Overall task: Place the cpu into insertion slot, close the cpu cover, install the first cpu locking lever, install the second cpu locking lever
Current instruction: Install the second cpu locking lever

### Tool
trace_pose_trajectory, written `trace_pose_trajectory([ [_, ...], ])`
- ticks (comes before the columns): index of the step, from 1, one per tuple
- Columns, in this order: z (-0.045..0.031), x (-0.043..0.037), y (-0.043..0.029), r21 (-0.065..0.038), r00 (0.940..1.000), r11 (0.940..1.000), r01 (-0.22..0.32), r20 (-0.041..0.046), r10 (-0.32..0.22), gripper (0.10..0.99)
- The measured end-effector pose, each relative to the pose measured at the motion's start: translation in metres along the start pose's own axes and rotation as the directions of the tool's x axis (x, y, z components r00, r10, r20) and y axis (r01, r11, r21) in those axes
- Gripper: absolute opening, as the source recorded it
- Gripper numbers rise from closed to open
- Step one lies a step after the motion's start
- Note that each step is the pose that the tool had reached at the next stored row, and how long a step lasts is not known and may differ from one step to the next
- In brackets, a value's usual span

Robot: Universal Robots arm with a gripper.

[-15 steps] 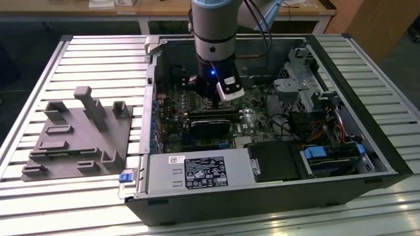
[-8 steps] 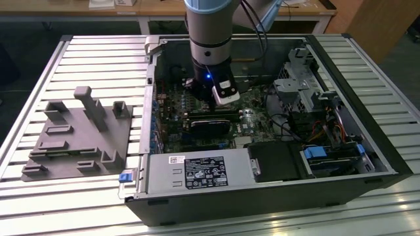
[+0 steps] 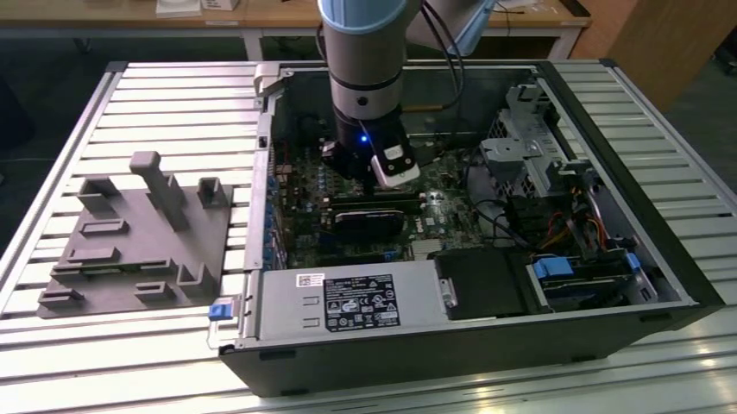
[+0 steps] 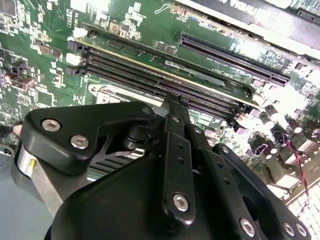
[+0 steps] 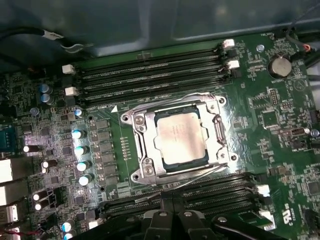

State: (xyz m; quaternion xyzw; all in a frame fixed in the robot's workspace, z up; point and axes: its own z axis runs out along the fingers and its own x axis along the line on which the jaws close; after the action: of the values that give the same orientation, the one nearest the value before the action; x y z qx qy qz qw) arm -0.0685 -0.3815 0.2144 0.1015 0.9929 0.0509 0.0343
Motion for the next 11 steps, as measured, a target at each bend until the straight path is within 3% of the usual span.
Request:
trace_pose_trajectory([
  [11,0.0023,0.0008,0.0010,-0.003,1.0000,0.9999,0.010,-0.0016,-0.010,0.106],
])
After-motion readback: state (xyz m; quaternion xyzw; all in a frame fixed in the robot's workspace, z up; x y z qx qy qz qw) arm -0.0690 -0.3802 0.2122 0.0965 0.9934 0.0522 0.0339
